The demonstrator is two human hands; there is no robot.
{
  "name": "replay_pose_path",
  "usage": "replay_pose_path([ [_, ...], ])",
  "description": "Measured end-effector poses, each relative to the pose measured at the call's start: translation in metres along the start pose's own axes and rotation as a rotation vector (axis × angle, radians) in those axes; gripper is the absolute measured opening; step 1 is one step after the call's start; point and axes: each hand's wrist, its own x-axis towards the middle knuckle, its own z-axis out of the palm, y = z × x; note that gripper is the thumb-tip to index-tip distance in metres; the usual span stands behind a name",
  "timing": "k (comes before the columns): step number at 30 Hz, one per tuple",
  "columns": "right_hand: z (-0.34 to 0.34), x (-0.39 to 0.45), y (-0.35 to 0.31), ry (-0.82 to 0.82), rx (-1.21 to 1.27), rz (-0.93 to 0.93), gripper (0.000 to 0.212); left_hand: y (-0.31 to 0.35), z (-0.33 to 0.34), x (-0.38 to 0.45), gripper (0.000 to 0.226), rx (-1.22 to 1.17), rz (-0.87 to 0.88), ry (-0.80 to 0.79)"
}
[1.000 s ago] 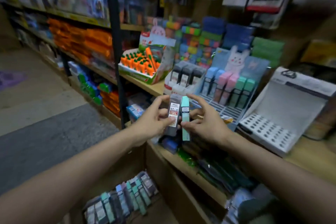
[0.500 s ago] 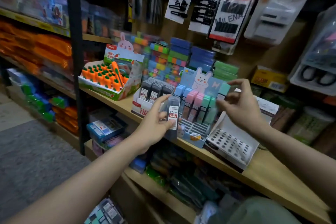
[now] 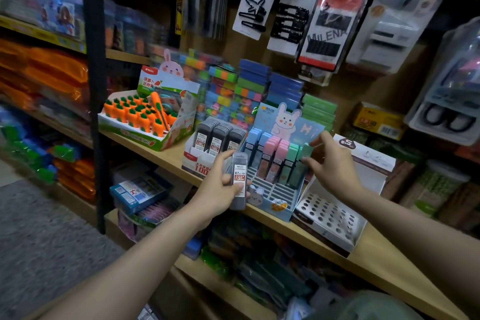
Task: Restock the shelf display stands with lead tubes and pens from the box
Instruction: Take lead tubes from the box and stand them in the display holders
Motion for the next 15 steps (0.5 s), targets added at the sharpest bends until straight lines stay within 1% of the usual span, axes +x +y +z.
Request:
replay_pose_path([
  [4, 0.0028, -0.0005, 0.0002, -0.018, 0.055, 0.030, 0.030, -0.0040, 0.0002, -0.0009, 0.065, 0.011, -0.007, -0.005],
  [7, 0.0028, -0.0007, 0.0017, -0.042, 0.069, 0.020, 0.030, -0.0052, 0.0004, -0.0021, 0.066, 0.008, -0.015, -0.005],
  [9, 0.0044, -0.0009, 0.0040, -0.057, 0.018, 0.010, 0.028, -0.0055, 0.0003, -0.0031, 0.066, 0.001, -0.024, 0.000],
  [15, 0.0094, 0.0013, 0.0046, 0.020, -0.279, -0.084, 0.020, -0.0025, 0.0001, -0.0052, 0.067, -0.003, -0.021, 0.021],
])
